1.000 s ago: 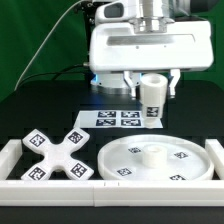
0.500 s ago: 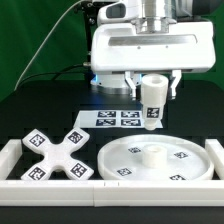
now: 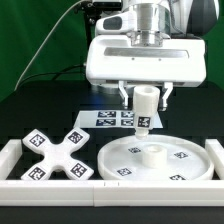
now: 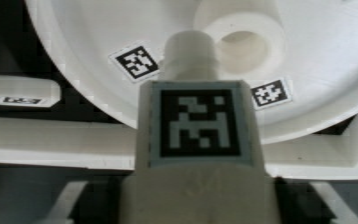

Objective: Assemble round table

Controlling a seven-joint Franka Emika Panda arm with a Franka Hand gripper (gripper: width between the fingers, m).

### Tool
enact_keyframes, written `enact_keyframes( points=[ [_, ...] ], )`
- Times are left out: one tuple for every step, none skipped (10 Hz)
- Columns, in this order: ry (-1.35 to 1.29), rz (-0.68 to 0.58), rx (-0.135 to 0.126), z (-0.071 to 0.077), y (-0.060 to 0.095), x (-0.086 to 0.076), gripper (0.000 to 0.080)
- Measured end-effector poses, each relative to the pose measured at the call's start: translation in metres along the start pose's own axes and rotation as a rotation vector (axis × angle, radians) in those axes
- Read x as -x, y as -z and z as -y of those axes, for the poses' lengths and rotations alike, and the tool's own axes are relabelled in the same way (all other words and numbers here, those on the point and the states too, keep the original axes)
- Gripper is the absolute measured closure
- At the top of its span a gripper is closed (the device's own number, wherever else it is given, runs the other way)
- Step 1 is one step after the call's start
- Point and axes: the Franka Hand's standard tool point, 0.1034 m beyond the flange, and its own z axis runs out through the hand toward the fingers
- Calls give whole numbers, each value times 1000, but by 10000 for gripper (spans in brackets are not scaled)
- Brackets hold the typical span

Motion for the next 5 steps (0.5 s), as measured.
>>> enact_keyframes(
  points=[
    [-1, 8, -5, 1, -3, 3, 393],
    [-3, 10, -18, 11, -4, 2, 393],
    [1, 11, -29, 21, -6, 2, 393],
    [8, 5, -32, 31, -6, -2, 393],
    [9, -6, -27, 28, -5, -8, 393]
  ],
)
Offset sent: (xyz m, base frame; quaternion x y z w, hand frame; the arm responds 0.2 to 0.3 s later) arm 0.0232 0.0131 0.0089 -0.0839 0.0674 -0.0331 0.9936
